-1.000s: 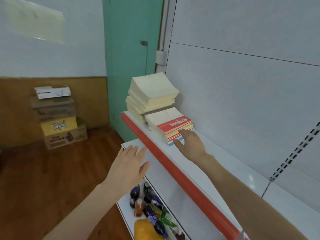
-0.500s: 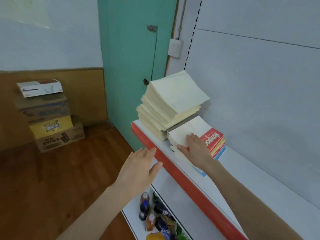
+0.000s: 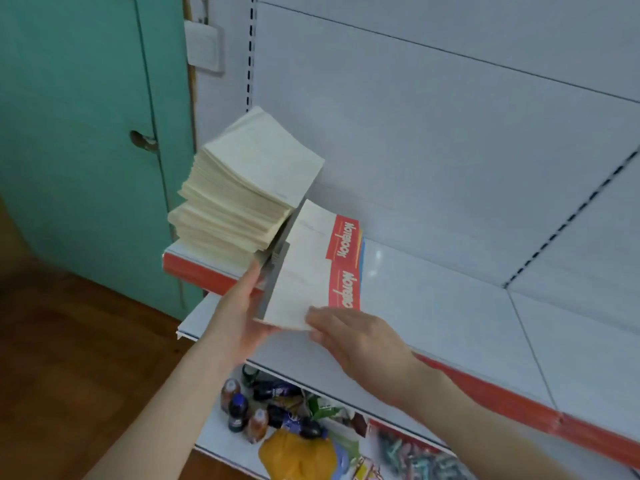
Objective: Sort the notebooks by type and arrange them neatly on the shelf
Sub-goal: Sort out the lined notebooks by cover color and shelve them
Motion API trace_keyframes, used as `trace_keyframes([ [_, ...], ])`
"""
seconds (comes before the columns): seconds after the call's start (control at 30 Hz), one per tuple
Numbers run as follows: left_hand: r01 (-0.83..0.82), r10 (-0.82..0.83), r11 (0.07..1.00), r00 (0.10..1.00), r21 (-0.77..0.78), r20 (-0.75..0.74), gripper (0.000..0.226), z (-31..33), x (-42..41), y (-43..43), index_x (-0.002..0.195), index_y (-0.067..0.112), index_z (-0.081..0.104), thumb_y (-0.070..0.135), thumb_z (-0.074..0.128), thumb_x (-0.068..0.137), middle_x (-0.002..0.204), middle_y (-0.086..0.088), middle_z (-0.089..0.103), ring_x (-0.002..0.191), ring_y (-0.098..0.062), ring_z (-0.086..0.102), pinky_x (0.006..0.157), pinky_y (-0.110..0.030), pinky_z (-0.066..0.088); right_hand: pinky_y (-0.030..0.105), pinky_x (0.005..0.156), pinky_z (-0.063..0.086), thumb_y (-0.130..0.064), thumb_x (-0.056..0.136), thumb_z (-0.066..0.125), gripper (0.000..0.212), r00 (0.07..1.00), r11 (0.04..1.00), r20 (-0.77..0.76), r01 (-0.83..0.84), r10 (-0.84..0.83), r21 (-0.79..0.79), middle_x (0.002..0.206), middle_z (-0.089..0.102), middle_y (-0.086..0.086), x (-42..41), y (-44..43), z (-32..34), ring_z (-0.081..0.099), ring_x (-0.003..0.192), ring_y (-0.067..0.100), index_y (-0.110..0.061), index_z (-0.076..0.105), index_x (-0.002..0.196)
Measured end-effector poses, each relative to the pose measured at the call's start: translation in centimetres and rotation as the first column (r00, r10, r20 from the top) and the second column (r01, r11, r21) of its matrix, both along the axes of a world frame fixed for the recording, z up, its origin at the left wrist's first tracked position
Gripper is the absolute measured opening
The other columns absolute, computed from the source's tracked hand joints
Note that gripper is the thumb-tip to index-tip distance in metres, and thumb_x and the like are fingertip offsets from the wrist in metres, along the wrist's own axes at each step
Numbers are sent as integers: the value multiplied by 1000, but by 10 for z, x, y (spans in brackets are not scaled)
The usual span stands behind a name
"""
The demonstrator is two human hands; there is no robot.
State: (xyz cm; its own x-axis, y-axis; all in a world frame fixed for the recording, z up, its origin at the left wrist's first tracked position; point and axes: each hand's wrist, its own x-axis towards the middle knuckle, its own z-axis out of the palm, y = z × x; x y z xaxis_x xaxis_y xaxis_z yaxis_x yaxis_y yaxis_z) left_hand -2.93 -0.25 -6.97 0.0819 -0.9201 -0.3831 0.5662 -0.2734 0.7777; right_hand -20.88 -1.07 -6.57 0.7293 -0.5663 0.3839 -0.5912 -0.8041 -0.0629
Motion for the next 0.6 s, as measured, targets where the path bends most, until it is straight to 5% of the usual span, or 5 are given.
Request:
trace_keyframes([
  [0.1, 163, -156, 987, 921, 12, 357, 22, -6, 2, 0, 115, 22, 58, 18, 48, 95, 95, -3, 69, 81, -19, 66, 59, -29, 49, 28, 83, 55, -39, 98, 29, 45, 982, 981, -162, -68, 99, 184, 112, 68, 1, 1, 33, -3, 66, 100, 18, -15, 65, 110],
  [0.17, 187, -182, 982, 873, 34, 453, 34, -12, 7, 5, 119, 27, 53, 5, 48, 94, 100, 1, 67, 86, -16, 65, 63, -29, 51, 21, 99, 41, -40, 98, 33, 43, 987, 936, -111, -72, 117, 345, 132, 56, 0, 2, 32, 8, 53, 119, 13, -17, 57, 126],
  [0.3, 181, -192, 981, 873, 69, 448, 41, -21, 21, 25, 128, 24, 52, 3, 48, 93, 113, -3, 66, 103, -23, 62, 89, -42, 49, 20, 100, 36, -29, 97, 44, 36, 991, 938, 117, 22, -66, 347, 131, 57, 4, 13, -23, 26, 53, 118, 17, -9, 58, 124],
  [0.47, 115, -137, 991, 888, 75, 439, 36, -24, 36, 46, 121, 34, 53, 10, 48, 95, 108, 3, 68, 97, -17, 65, 75, -34, 51, 35, 113, 16, -43, 97, 39, 58, 913, 853, -263, 391, -312, 346, 153, 22, 8, 44, -124, 0, 19, 141, 26, -11, 28, 144],
  [0.6, 103, -122, 992, 909, 69, 400, 33, -24, 41, 49, 115, 40, 53, 14, 49, 95, 104, 4, 70, 92, -16, 68, 71, -35, 52, 40, 101, 34, -38, 99, 31, 44, 922, 895, -314, 326, -229, 305, 128, 46, 14, 47, -133, -18, 42, 123, 32, -5, 42, 128],
])
